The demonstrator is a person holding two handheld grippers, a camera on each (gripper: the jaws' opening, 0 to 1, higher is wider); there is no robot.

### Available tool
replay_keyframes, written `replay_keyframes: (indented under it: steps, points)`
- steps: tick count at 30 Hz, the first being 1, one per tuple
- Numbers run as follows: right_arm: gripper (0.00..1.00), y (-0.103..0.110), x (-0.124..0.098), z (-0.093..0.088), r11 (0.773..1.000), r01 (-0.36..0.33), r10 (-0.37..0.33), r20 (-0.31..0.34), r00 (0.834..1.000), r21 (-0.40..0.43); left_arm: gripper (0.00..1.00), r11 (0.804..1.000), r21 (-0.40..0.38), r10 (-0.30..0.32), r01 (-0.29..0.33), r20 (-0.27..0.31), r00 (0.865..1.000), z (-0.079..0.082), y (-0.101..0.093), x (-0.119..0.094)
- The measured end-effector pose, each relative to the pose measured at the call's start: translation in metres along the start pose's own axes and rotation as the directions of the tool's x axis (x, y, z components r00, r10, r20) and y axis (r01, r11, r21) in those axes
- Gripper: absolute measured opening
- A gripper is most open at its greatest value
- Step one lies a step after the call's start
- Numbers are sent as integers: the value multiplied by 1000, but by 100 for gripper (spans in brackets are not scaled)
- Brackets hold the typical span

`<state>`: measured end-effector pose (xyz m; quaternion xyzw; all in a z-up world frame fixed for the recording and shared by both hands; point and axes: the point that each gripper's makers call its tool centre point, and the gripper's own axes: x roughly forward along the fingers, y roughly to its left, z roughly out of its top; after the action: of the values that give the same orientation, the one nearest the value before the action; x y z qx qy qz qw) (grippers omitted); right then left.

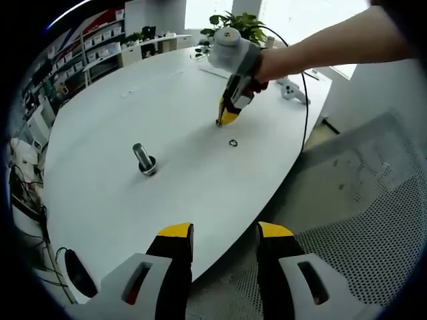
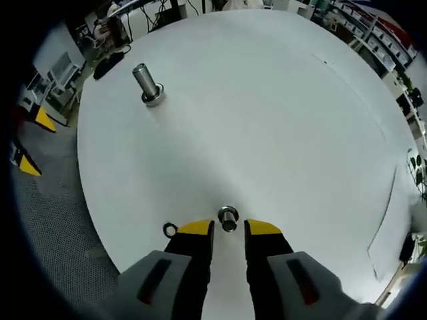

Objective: Place the washer onto the threaded stud by aligning its center hole with the stud, sliding it down to the base, and recovering from edge contact or off-axis alignment until the washer reaches the visible bottom stop.

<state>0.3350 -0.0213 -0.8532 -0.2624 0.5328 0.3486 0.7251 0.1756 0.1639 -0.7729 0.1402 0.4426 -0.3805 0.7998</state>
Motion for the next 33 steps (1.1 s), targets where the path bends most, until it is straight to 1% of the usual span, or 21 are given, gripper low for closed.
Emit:
replay_keyframes:
  steps: [3, 5, 6, 9, 10, 11, 12, 14, 16, 19, 21, 22, 24, 29, 30, 32, 33]
  points:
    - [22, 6, -2, -7, 1000, -2, 2, -3, 1000, 29, 36, 1000, -2, -3, 3, -1, 1000, 0, 0, 0]
    - [22, 13, -2, -9, 996, -26, 25, 14, 1000, 91, 36, 1000, 2, -2, 2, -3, 1000, -1, 0, 1]
    - [23, 14, -3, -12, 994, -30, 29, 13, 999, 101, 36, 1000, 2, -2, 2, -3, 1000, -1, -1, 1]
    - [24, 21, -3, -18, 996, -33, 32, 12, 999, 86, 36, 1000, 5, -2, 2, -5, 1000, -1, -1, 1]
    - [24, 25, -3, -18, 998, -32, 31, 23, 999, 58, 36, 1000, 6, -1, 1, -4, 1000, -1, -1, 1]
    - [24, 26, -3, -17, 998, -32, 31, 29, 999, 49, 36, 1000, 6, -2, 2, -3, 1000, 0, -1, 1]
    - [24, 30, -4, -17, 998, -41, 39, 40, 998, 43, 36, 1000, 7, 2, -2, -3, 1000, 0, 0, 0]
    - [24, 37, -4, -17, 997, -57, 55, 46, 997, 46, 36, 1000, 11, 6, -6, -1, 1000, 0, 1, 0]
    - [24, 44, -3, -17, 997, -67, 65, 50, 997, 28, 36, 1000, 8, 1, -1, -6, 1000, -1, 0, 1]
    - [24, 53, -2, -17, 996, -85, 84, 53, 995, 9, 35, 1000, 17, 4, -3, -12, 1000, -2, 0, 1]
    - [24, 58, -1, -15, 995, -96, 96, 67, 993, -6, 35, 1000, 14, 1, -1, -10, 1000, -2, -1, 1]
    - [24, 58, 0, -15, 995, -100, 100, 70, 992, -1, 35, 1000, 13, 2, -2, -9, 1000, -1, 0, 0]
    - [24, 60, 3, -16, 995, -104, 104, 60, 993, 6, 35, 1000, 11, 2, -2, -6, 1000, -1, 0, 0]
    - [24, 65, 6, -15, 994, -105, 106, 52, 993, -18, 36, 1000, 11, 1, -1, -6, 1000, -1, 0, 1]
    - [24, 66, 7, -17, 994, -99, 101, 33, 994, -47, 36, 1000, 12, 1, -1, -7, 1000, -1, 0, 1]
    - [23, 67, 9, -19, 993, -96, 97, 16, 995, -64, 36, 1000, 11, 3, -3, -5, 1000, -1, 0, 0]
    - [22, 65, 10, -18, 993, -88, 90, 21, 996, -77, 36, 1000, 8, 2, -2, -4, 1000, -1, 0, 0]
